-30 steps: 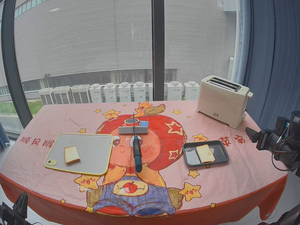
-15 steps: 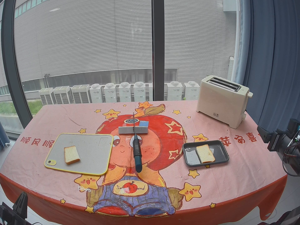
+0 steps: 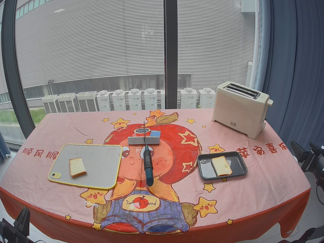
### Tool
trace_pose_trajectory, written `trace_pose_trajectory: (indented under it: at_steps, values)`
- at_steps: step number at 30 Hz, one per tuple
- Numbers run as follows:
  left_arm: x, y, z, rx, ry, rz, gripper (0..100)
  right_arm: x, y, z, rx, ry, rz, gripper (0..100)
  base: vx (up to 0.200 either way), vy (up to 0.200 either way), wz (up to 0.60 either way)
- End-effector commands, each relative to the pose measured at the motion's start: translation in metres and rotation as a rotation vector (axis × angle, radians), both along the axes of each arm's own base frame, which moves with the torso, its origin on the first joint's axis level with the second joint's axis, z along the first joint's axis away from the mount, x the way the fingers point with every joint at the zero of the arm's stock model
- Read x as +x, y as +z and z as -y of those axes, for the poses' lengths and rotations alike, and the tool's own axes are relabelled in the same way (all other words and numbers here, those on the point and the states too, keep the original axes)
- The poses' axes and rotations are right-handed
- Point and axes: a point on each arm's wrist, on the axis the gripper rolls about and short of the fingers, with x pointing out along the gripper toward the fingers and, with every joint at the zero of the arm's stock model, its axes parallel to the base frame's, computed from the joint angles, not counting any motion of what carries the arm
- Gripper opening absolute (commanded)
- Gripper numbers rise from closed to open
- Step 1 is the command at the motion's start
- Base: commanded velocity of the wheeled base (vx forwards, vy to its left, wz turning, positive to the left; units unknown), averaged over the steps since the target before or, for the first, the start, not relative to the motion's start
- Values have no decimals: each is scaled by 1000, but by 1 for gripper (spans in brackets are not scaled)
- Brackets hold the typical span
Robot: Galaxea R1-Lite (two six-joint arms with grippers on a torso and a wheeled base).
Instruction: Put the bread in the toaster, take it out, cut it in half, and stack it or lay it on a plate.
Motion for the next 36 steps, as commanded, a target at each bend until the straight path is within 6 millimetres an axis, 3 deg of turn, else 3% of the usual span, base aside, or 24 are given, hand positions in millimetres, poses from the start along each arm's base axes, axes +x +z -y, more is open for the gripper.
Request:
trace_pose_trajectory:
  at_steps: [1,36]
  values:
    - [0,-5,0,0,0,-1,0,-12,-1,3,6,2,30,100,0,0,0]
    - [0,-5,0,1,-3,-1,0,-76,-35,18,-39,58,103,100,0,0,0]
